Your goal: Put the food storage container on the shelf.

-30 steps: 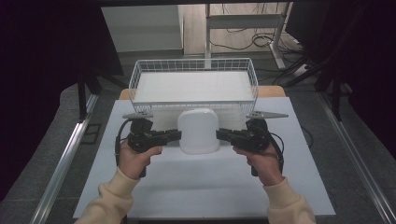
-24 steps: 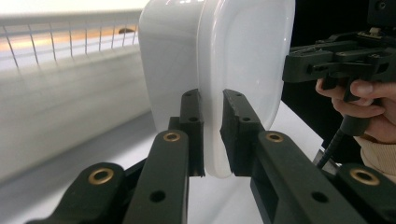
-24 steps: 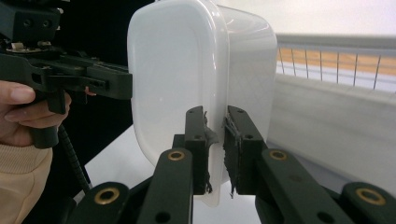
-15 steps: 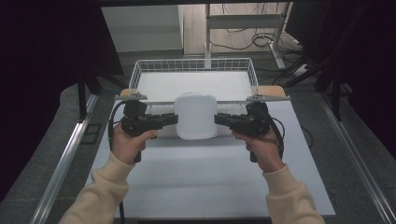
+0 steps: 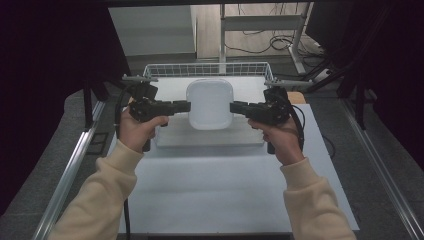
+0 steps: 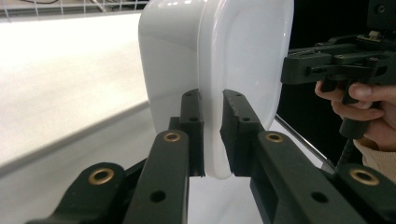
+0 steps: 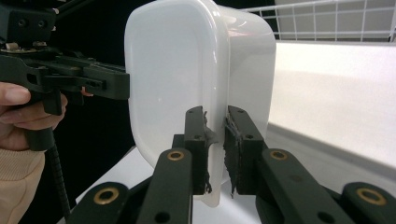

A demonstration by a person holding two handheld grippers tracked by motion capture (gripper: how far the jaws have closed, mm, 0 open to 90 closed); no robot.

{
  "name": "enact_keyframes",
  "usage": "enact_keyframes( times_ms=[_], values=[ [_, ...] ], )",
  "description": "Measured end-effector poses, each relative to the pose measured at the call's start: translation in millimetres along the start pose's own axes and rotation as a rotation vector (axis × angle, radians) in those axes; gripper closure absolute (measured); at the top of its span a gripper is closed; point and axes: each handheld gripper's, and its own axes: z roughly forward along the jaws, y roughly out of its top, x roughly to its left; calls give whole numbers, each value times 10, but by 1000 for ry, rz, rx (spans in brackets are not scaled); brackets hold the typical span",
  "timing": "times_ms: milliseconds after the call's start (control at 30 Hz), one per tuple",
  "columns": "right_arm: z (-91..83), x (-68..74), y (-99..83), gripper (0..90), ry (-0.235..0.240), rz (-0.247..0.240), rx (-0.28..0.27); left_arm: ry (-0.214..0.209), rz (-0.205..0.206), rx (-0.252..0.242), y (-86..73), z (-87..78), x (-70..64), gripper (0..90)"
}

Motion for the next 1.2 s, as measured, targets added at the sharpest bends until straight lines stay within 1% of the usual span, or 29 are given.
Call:
enact_keyframes(
  times_ms=[400, 533, 600, 633, 700, 767, 800, 867, 967, 1000, 1033, 1067, 1100, 1133, 1167, 1200],
  values=[
    [157, -197, 301, 794, 1, 35, 21, -17, -32, 12, 296, 102, 233, 796],
    [220, -273, 379, 794, 10, 60, 30, -37, -56, 23, 395, 144, 344, 797],
    [244, -304, 412, 794, 14, 76, 37, -41, -65, 31, 419, 161, 376, 796],
    [251, -314, 422, 794, 13, 85, 46, -43, -78, 40, 431, 178, 395, 796],
    [275, -350, 449, 794, 12, 108, 69, -38, -85, 50, 447, 204, 411, 796],
    [299, -394, 485, 793, 7, 121, 85, -43, -100, 56, 464, 233, 446, 796],
    [299, -394, 485, 793, 7, 121, 85, -49, -107, 59, 471, 248, 464, 796],
    [316, -419, 506, 793, 3, 137, 94, -50, -123, 75, 491, 299, 516, 794],
    [368, -482, 535, 792, -11, 171, 119, -40, -153, 99, 523, 401, 599, 788],
    [395, -509, 543, 790, -14, 184, 129, -44, -155, 98, 534, 409, 624, 786],
    [417, -553, 560, 789, -6, 215, 131, -57, -179, 96, 561, 430, 664, 786],
    [417, -553, 560, 789, -6, 215, 131, -57, -179, 96, 561, 430, 664, 786],
    [453, -606, 583, 780, -1, 248, 139, -68, -202, 91, 593, 458, 704, 786],
    [453, -606, 583, 780, -1, 248, 139, -68, -202, 91, 593, 458, 704, 785],
    [466, -629, 593, 772, -5, 253, 140, -75, -211, 96, 617, 478, 729, 785],
    [494, -667, 610, 756, -12, 265, 141, -79, -219, 99, 638, 500, 745, 777]
  ],
)
